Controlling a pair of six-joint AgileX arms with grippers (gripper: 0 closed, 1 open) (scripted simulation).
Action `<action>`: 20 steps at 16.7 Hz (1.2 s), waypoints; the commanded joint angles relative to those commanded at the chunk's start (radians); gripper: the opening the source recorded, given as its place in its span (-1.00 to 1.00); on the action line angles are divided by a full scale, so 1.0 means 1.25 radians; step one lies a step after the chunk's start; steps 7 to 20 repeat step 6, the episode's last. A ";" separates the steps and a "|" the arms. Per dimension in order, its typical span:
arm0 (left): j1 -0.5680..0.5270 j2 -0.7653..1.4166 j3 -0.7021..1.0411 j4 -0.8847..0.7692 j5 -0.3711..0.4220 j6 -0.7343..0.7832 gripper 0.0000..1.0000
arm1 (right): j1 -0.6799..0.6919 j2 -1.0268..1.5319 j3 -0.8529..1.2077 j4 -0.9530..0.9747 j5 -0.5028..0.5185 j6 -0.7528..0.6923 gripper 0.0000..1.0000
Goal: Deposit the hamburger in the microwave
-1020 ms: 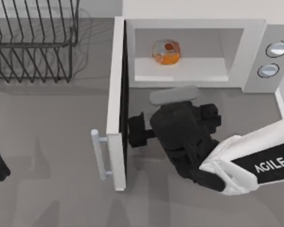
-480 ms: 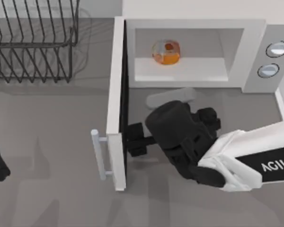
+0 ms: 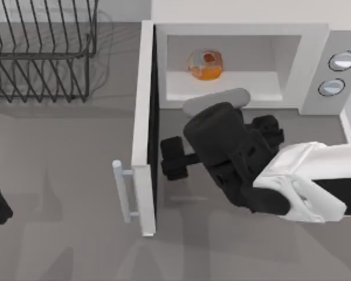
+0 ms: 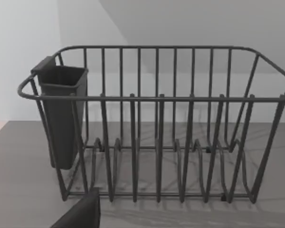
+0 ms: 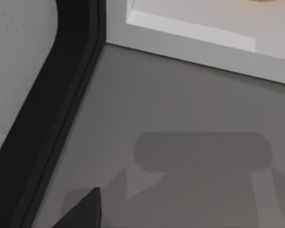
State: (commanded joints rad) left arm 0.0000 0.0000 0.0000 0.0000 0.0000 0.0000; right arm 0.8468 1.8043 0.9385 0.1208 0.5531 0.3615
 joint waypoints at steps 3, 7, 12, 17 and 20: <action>0.000 0.000 0.000 0.000 0.000 0.000 1.00 | -0.007 -0.039 0.020 -0.013 0.020 -0.012 1.00; 0.000 0.000 0.000 0.000 0.000 0.000 1.00 | -0.009 -0.052 0.027 -0.014 0.027 -0.016 1.00; 0.000 0.000 0.000 0.000 0.000 0.000 1.00 | -0.009 -0.052 0.027 -0.014 0.027 -0.016 1.00; 0.000 0.000 0.000 0.000 0.000 0.000 1.00 | -0.009 -0.052 0.027 -0.014 0.027 -0.016 1.00; 0.000 0.000 0.000 0.000 0.000 0.000 1.00 | -0.009 -0.052 0.027 -0.014 0.027 -0.016 1.00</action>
